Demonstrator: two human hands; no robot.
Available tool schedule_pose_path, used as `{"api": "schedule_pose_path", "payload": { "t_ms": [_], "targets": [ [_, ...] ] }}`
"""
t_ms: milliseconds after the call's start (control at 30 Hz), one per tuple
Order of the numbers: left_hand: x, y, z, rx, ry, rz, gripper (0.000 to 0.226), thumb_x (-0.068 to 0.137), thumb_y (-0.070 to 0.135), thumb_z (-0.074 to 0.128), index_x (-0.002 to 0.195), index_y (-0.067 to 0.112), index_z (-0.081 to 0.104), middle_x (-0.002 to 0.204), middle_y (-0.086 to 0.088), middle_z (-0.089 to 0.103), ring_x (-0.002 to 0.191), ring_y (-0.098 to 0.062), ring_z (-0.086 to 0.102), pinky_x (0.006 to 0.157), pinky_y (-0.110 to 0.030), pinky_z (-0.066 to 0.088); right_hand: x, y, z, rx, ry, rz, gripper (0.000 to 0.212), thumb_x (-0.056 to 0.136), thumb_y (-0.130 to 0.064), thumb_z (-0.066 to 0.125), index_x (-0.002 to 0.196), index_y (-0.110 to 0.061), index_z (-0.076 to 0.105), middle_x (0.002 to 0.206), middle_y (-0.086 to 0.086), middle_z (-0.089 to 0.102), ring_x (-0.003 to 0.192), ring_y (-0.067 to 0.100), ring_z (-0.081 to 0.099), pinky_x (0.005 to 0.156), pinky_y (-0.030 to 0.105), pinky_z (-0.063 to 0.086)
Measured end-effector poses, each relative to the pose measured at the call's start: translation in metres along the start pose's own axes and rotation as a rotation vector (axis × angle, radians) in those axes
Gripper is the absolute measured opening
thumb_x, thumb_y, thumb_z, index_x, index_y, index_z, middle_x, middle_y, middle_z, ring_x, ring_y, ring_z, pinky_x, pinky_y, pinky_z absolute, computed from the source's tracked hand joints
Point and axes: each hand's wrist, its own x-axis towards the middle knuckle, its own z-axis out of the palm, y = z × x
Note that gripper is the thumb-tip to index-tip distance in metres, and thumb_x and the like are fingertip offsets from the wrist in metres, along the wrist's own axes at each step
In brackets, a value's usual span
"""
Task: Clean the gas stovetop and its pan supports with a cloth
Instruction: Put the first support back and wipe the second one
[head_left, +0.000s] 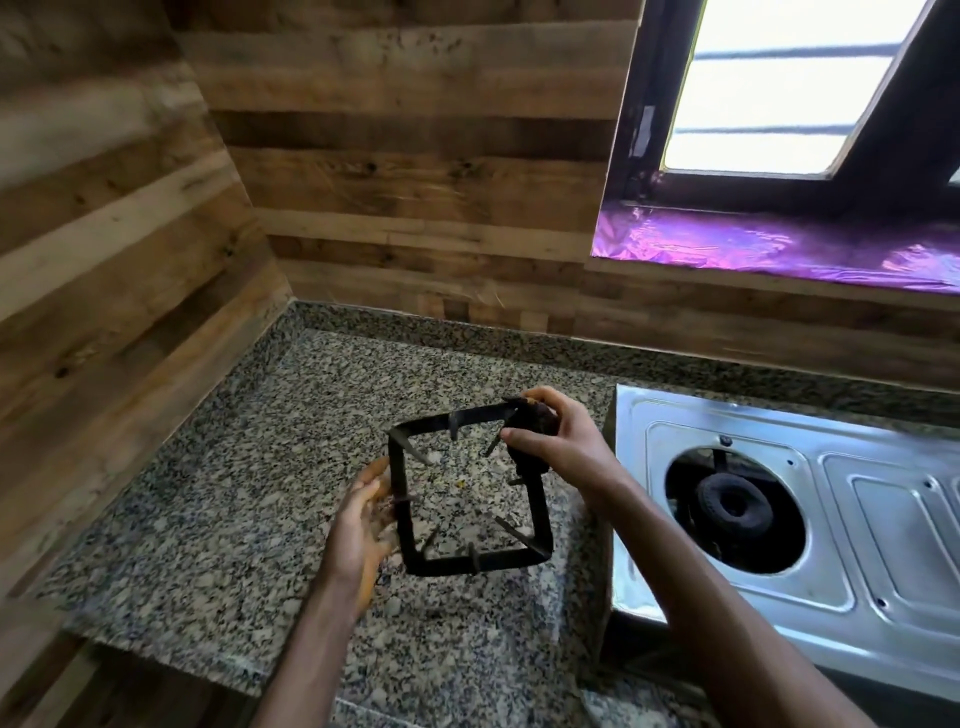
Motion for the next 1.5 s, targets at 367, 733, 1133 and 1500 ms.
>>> {"api": "schedule_pose_path", "payload": {
  "t_ms": [367,733,1133,1500],
  "targets": [
    [0.005,0.016,0.037,0.672,0.118,0.455,0.030,0.099,0.033,0.052,0.128,0.028,0.059,0.129,0.011,0.053,0.115,-0.009,0.051,0.090,-0.033,0.045,-0.005,-0.037,0.031,-0.756,-0.125,-0.364,0.039,0.080,-0.013,0.081,0.116,-0.019,0.066,0.105,0.000,0.073,0.089,0.012,0.072,0.075,0.029,0.062],
    [0.008,0.041,0.061,0.597,-0.136,0.468,0.018,0.092,0.009,0.064,0.093,0.026,0.071,0.081,0.000,0.074,0.073,-0.011,0.069,0.059,-0.030,0.057,-0.012,-0.028,0.009,-0.742,-0.043,-0.388,0.044,0.084,-0.024,0.079,0.125,-0.029,0.062,0.107,-0.008,0.073,0.092,0.005,0.068,0.079,0.019,0.054],
    [0.001,0.033,0.065,0.533,-0.017,0.349,0.012,0.095,0.007,0.060,0.096,0.012,0.070,0.077,-0.001,0.069,0.054,-0.007,0.062,0.050,-0.021,0.051,-0.004,-0.016,0.007,-0.706,-0.034,-0.353,0.034,0.089,-0.026,0.073,0.123,-0.027,0.066,0.105,-0.007,0.074,0.090,0.006,0.070,0.082,0.027,0.057],
    [0.004,0.033,0.056,0.349,0.086,0.210,0.021,0.093,0.008,0.061,0.086,0.027,0.066,0.083,-0.001,0.074,0.068,-0.016,0.065,0.068,-0.036,0.056,-0.008,0.012,-0.015,-0.574,-0.104,-0.199,0.044,0.090,-0.016,0.073,0.132,-0.028,0.063,0.117,-0.005,0.070,0.094,0.007,0.070,0.082,0.034,0.062]
  ]
}}
